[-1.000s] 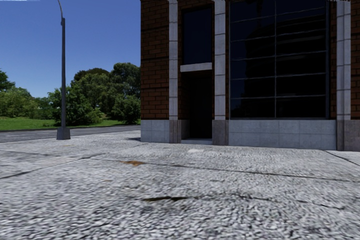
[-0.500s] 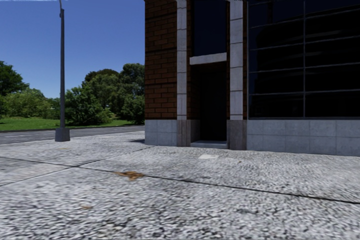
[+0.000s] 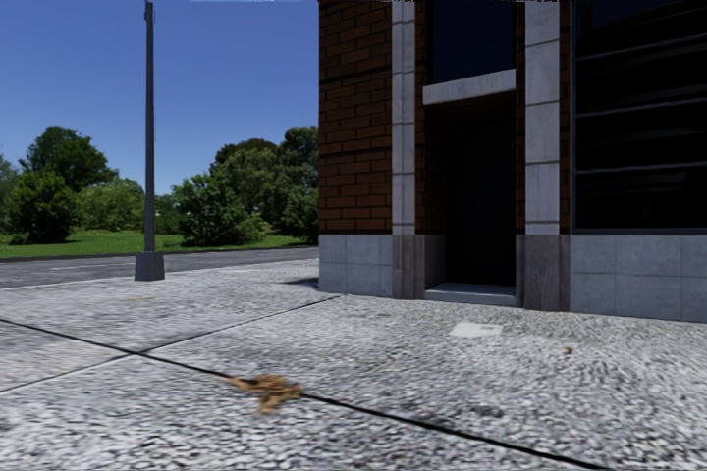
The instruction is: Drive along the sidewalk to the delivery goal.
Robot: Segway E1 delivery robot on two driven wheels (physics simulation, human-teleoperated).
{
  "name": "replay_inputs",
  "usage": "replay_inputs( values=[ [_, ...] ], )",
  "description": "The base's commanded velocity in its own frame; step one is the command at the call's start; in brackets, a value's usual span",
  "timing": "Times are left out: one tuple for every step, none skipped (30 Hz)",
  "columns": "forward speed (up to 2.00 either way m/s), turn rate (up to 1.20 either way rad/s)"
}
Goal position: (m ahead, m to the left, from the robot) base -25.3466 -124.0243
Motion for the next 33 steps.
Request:
replay_inputs(
  values=[
    [1.85, 0.40],
    [1.86, 0.40],
    [1.89, 0.40],
    [1.89, 0.40],
    [1.93, 0.40],
    [2.00, 0.40],
    [2.00, 0.40],
    [2.00, 0.40],
    [2.00, 0.40],
    [2.00, 0.40],
    [2.00, 0.40],
    [2.00, 0.40],
    [2.00, 0.40],
    [2.00, 0.40],
    [2.00, 0.40],
    [2.00, 0.40],
    [2.00, 0.40],
    [2.00, 0.40],
    [2.00, 0.40],
    [2.00, 0.40],
    [2.00, 0.40],
    [2.00, 0.40],
    [2.00, 0.40],
    [2.00, 0.40],
    [2.00, 0.40],
    [2.00, 0.40],
    [2.00, 0.40],
    [2.00, 0.40],
    [2.00, 0.40],
    [2.00, 0.39],
    [2.00, 0.39],
    [2.00, 0.39],
    [2.00, 0.39]
  ],
)
